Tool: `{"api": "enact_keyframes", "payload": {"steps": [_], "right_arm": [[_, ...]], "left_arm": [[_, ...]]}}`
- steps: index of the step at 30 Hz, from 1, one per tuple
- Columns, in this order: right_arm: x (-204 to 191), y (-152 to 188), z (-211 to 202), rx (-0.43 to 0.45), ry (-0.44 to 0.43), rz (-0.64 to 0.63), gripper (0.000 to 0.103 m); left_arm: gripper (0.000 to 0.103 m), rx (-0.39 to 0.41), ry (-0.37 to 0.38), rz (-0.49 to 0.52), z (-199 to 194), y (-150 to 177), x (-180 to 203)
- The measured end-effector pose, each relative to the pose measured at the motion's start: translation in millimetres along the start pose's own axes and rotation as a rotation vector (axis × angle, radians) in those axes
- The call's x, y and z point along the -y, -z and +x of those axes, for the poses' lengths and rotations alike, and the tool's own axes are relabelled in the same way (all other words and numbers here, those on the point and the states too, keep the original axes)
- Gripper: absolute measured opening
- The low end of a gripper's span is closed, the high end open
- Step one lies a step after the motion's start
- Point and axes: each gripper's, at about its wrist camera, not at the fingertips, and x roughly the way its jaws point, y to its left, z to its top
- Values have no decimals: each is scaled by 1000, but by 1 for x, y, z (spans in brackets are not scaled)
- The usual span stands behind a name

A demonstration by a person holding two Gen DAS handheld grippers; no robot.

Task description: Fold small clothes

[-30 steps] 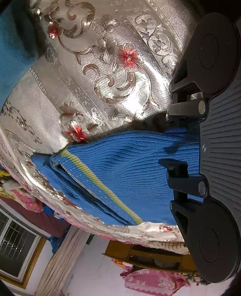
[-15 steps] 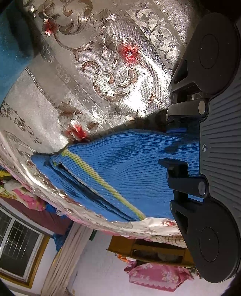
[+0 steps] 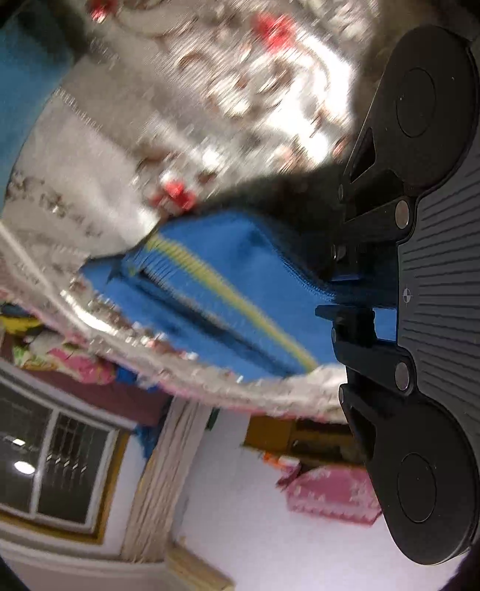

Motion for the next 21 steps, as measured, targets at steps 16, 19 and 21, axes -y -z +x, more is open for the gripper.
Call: {"api": "enact_keyframes", "payload": {"steps": [16,19,21], "right_arm": [[-24,-51,36,50,-117,-2,11],[-17,-48,23,75,-120,17,11],[-12,-48,14,95,-110,27,11]], "left_arm": [[15,-36,-95,90,2,-29,6],[15,-81,-130,51,-8,-4,-4],[16,-104,-151,29,-13,10,-8]]}}
